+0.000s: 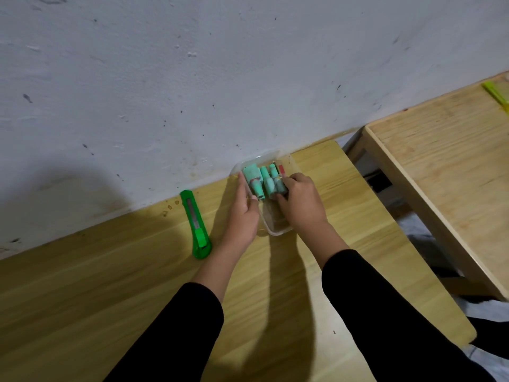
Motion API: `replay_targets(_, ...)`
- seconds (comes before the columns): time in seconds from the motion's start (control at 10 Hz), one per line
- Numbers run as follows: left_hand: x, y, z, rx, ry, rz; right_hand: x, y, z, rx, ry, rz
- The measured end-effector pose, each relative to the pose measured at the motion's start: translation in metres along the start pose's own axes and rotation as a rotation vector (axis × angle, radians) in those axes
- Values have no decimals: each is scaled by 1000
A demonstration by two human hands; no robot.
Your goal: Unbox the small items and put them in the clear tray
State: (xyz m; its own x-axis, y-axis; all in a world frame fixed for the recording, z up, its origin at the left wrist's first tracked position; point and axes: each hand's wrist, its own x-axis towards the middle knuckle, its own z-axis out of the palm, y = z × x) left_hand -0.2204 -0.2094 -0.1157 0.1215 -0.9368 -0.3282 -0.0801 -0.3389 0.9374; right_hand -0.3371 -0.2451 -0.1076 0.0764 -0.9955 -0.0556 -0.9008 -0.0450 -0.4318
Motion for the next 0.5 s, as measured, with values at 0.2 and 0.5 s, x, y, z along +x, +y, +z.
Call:
replay_targets(0.2,-5,5,-6,159,-14,11,-7,-2,-4,19,-1,-30)
replay_targets(0.5,-19,27,-39,901,-146,113,-42,-14,-34,-120,-140,-12)
